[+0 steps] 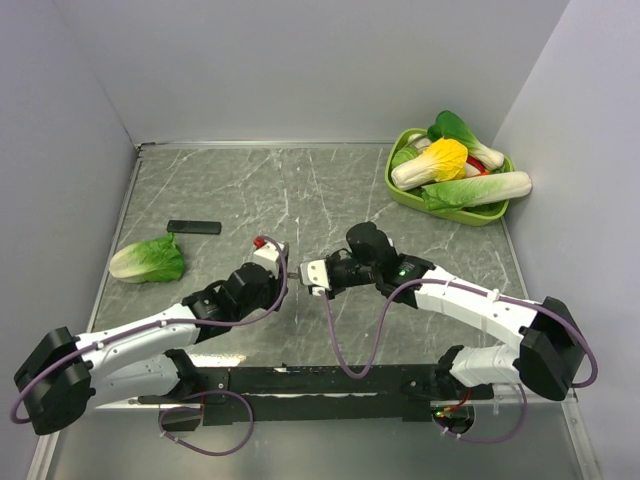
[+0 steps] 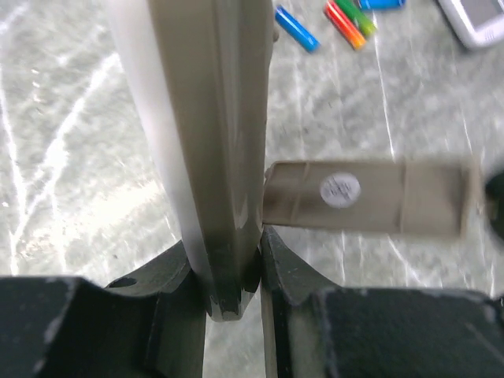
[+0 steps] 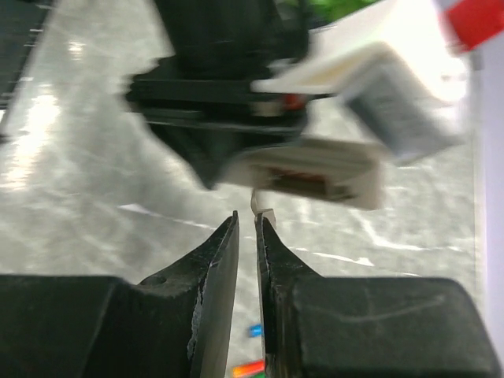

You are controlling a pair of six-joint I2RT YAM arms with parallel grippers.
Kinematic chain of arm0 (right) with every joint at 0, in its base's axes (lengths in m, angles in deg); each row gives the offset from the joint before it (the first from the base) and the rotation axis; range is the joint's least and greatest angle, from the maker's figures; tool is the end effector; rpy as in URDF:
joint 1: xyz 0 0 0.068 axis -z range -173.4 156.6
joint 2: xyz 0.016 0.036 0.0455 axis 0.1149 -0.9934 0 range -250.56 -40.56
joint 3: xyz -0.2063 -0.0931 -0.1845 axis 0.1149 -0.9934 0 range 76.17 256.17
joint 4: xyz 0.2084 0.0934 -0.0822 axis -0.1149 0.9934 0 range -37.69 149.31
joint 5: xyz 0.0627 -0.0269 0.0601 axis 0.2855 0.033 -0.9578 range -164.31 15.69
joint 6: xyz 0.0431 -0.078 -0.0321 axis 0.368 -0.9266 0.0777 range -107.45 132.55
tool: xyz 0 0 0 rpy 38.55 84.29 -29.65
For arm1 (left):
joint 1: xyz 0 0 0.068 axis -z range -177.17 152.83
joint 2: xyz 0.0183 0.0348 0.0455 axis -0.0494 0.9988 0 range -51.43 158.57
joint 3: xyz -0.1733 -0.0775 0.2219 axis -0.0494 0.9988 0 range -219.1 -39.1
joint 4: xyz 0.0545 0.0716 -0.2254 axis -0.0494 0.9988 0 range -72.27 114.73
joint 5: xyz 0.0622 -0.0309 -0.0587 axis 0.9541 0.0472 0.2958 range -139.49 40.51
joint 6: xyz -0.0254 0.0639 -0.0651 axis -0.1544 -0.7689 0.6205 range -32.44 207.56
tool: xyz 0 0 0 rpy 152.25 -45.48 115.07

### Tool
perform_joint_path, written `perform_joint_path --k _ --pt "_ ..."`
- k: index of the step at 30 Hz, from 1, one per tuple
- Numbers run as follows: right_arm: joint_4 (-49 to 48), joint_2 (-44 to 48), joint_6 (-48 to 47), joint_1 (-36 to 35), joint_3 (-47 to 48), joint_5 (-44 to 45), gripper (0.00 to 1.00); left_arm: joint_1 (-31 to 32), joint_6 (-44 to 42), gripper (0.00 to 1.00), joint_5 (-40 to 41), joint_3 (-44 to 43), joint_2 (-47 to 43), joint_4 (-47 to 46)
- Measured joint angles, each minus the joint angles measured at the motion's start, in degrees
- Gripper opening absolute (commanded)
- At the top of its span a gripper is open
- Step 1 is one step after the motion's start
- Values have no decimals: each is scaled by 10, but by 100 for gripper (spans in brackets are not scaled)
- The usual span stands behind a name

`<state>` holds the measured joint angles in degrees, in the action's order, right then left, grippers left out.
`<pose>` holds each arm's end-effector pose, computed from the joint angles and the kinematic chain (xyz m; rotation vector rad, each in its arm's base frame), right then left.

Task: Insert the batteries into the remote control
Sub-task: Remove the battery cover from the remote control.

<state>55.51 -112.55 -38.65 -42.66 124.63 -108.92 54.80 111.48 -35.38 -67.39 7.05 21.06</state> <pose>0.1533 0.2527 0.2837 -1.7485 0.9654 0.5908 0.1563 -0.1661 0.2076 0.3867 2.1447 -0.5061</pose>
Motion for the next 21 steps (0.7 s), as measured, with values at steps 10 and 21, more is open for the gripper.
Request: perform_joint_path --k 10,21 --pt "5 -25 40 0 -37 12 29 -1 19 1 3 -1 11 -94" --pt "-101 -14 221 61 -96 88 68 -28 61 1 -8 7 54 -113"
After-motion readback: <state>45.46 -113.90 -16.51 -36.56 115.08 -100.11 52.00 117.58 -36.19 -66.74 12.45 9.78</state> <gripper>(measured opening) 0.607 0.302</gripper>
